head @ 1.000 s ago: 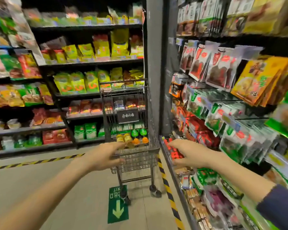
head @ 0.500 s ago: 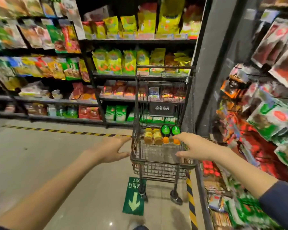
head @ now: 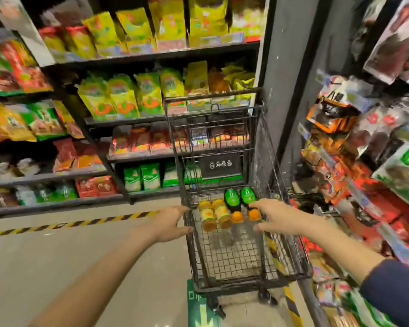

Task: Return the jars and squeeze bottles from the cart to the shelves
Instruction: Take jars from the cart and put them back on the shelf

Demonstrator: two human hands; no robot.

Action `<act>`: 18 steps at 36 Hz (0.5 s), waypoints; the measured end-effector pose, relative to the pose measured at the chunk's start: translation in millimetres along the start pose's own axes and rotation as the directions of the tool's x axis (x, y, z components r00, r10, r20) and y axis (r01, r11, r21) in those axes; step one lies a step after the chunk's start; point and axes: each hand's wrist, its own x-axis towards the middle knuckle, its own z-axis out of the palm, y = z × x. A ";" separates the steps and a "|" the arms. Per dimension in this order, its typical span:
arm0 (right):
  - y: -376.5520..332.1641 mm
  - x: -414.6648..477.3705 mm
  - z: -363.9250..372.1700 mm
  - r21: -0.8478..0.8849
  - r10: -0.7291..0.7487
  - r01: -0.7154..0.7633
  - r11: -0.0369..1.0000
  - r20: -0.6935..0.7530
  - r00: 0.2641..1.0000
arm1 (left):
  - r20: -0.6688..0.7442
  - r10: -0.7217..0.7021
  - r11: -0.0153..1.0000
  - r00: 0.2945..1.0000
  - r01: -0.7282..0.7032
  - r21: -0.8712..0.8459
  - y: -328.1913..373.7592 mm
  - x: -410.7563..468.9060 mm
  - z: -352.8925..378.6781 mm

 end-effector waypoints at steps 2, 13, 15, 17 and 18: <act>5.8 16.2 -1.3 0.019 0.019 -0.019 1.000 0.009 1.000 | 0.007 0.015 1.000 1.000 -0.015 -0.019 -5.0 18.9 2.0; 49.4 106.9 -3.8 0.131 0.061 -0.075 0.989 0.108 0.992 | 0.069 0.002 0.982 0.998 0.011 -0.187 -9.8 125.6 25.3; 63.2 128.3 -1.3 0.130 0.055 -0.072 0.989 0.136 0.989 | 0.087 -0.018 0.975 0.996 0.037 -0.220 -11.0 148.6 30.7; 78.7 151.0 1.5 0.137 0.061 -0.084 0.987 0.164 0.985 | 0.104 -0.022 0.967 0.994 0.048 -0.250 -10.6 172.9 35.1; 85.6 161.6 2.3 0.144 0.066 -0.093 0.985 0.182 0.981 | 0.115 -0.020 0.965 0.993 0.049 -0.257 -9.8 185.6 37.9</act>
